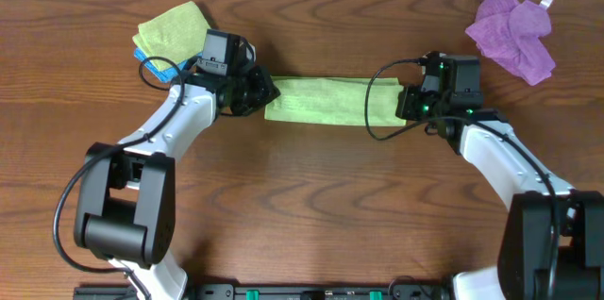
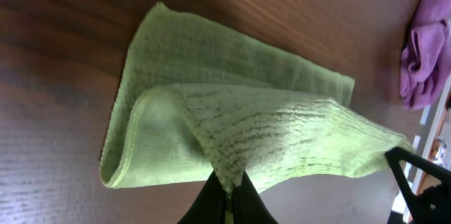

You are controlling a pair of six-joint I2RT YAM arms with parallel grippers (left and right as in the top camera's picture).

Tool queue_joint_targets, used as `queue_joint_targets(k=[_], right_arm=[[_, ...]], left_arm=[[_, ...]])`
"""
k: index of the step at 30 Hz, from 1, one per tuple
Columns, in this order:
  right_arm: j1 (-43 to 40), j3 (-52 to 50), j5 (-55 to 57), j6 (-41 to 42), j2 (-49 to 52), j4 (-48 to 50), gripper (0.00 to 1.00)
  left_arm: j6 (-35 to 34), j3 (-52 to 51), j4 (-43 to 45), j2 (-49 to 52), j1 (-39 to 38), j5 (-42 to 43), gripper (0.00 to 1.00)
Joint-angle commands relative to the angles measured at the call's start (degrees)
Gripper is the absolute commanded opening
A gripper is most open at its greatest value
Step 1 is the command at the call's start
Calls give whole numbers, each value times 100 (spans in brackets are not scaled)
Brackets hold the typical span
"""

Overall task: Fold the cloth
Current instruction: 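Fold the cloth over lengthwise into a strip with both grippers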

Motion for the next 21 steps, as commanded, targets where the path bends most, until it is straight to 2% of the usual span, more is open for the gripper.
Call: queue_joint_targets(k=[1, 21], right_arm=[[4, 13, 127, 138, 225, 153, 1], [9, 415, 280, 175, 1228, 1014, 1]], left_arm=[[-114, -22, 136, 42, 11, -229, 6], [-306, -22, 855, 494, 9, -529, 6]])
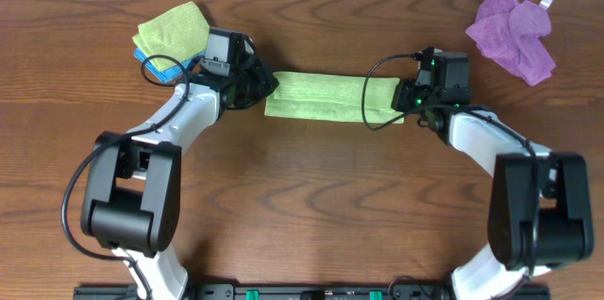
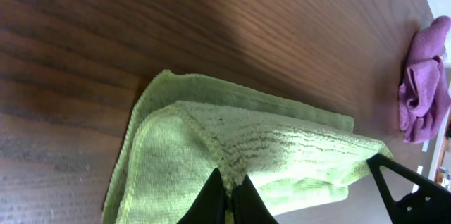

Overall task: Fold the cloth
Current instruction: 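Fold the cloth over lengthwise into a strip with both grippers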

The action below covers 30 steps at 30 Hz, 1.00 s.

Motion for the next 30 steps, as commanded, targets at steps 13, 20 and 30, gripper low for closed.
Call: queue_joint_targets(k=[13, 20, 30], right_arm=[[9, 313, 162, 50, 442, 109, 1], [11, 313, 160, 52, 442, 127, 11], [9, 328, -184, 151, 286, 90, 56]], left_arm=[[-68, -22, 170, 442, 15, -400, 10], [96, -22, 173, 442, 22, -597, 22], [133, 31, 170, 345, 286, -474, 42]])
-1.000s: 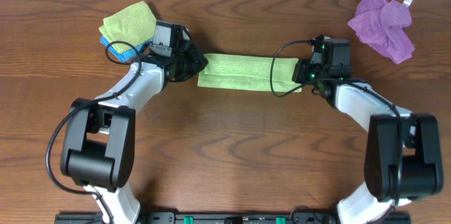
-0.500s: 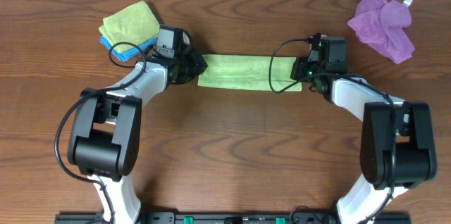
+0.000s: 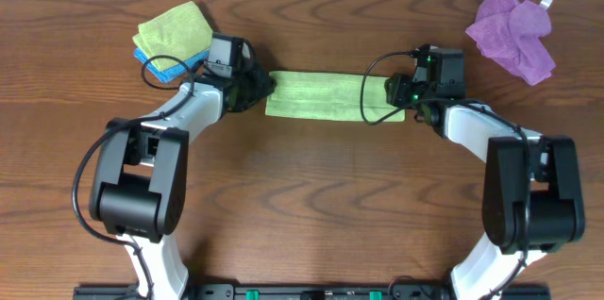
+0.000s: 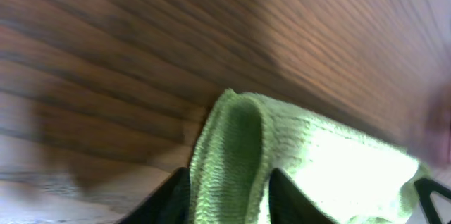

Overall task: Fold the cloth
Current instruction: 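Fold the cloth over lengthwise into a strip with both grippers, then regrasp the strip ends with both grippers and stretch it straight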

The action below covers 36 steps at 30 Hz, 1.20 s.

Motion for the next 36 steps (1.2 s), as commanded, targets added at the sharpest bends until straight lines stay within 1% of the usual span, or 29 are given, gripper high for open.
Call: queue_joint_targets(k=[1, 5, 7, 10, 11, 12, 13, 15, 16, 18, 20, 23, 27, 31, 36], right_arm=[[4, 116, -149, 114, -168, -76, 56], [4, 116, -142, 122, -544, -273, 68], [2, 116, -107, 144, -782, -415, 70], [0, 116, -101, 166, -1193, -684, 73], [-4, 116, -87, 216, -1340, -793, 77], [-11, 116, -81, 260, -1464, -887, 80], [-20, 116, -83, 286, -1587, -984, 87], [-57, 114, -81, 533, -1871, -1241, 97], [-83, 114, -85, 741, -1989, -1362, 99], [-166, 114, -140, 1292, -2179, -1604, 99], [-267, 114, -409, 1633, -2260, -1740, 99], [-431, 90, -925, 1836, -2238, -1871, 99], [-579, -127, -1029, 2098, -2138, -1880, 99], [-634, -431, -1268, 2326, -2013, -1696, 99], [-634, -898, -1458, 2776, -1897, -1080, 99]], left_arm=[[118, 48, 9, -92, 256, 133, 45], [138, 81, 0, -280, 498, 417, 51], [138, 81, -33, -400, 586, 452, 55], [133, 81, -37, -656, 662, 483, 57], [133, 81, -33, -748, 662, 474, 54], [125, 81, -22, -809, 662, 476, 47], [114, 81, -9, -890, 656, 474, 36], [72, 81, 13, -1010, 612, 474, 12], [-15, 83, 13, -1029, 581, 472, 6], [-192, 85, 11, -1027, 511, 472, 6], [-210, 85, 63, -994, 428, 457, 6], [-210, 85, 221, -946, 245, 243, 6], [-208, 85, 426, -841, -2, -205, 6], [-175, 87, 435, -627, -149, -308, 6], [-116, 96, 439, -256, -229, -326, 6]])
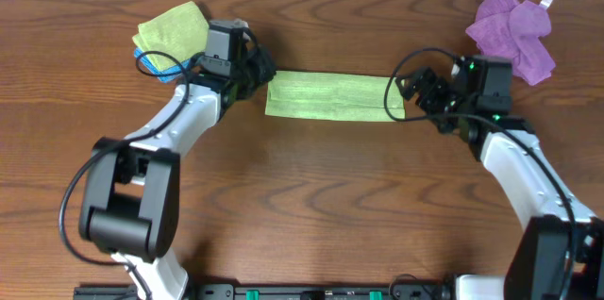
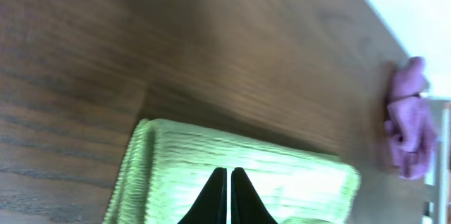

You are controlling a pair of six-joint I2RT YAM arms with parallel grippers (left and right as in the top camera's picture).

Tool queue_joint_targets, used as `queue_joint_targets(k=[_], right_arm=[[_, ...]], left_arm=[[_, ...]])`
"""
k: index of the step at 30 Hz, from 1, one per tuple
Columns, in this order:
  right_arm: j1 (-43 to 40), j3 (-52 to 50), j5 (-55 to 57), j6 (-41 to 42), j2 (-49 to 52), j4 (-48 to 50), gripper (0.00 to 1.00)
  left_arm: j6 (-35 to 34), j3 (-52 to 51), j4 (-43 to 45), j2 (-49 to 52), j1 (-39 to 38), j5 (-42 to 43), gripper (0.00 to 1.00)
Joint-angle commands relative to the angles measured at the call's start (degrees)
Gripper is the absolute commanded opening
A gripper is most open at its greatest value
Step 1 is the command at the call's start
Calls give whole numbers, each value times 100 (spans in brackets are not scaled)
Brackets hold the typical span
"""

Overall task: Fold the cloth
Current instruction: 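Regrasp the strip ends with both grippers and stretch it straight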

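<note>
The green cloth (image 1: 332,96) lies on the table as a long flat strip, folded lengthwise; it also shows in the left wrist view (image 2: 232,175). My left gripper (image 1: 259,77) is at the strip's left end. In the left wrist view this gripper (image 2: 229,170) is shut, its tips hovering over the cloth with nothing between them. My right gripper (image 1: 417,91) stands just off the strip's right end, apart from it, and its fingers look open and empty.
A crumpled purple cloth (image 1: 514,31) lies at the back right and shows in the left wrist view too (image 2: 412,118). A folded yellow-green cloth (image 1: 175,25) rests on a blue one at the back left. A cable loops over the strip's right end.
My left gripper was open around the cloth's left edge and is now shut and empty above it. My right gripper has moved right, off the cloth's end. The strip lies flat.
Both grippers held the ends of the cloth, the left shut on a lifted flap. Later the flap lay lower over the lower layer. Then the left jaws stood open at the folded edge. Now both grippers are off the cloth, which rests as a flat strip.
</note>
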Motion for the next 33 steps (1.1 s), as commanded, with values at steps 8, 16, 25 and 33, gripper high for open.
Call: queue_joint_targets(k=[8, 16, 25, 33], right_arm=[[-42, -636, -330, 713, 249, 656, 99], [-35, -699, -334, 772, 315, 654, 99], [90, -737, -221, 774, 452, 680, 99], [254, -737, -227, 997, 1145, 1364, 99]], left_arm=[[129, 258, 7, 741, -227, -146, 6], [131, 354, -59, 1019, -380, -264, 6], [205, 354, -227, 1222, -380, -306, 6], [284, 354, -411, 1222, -380, -304, 6]])
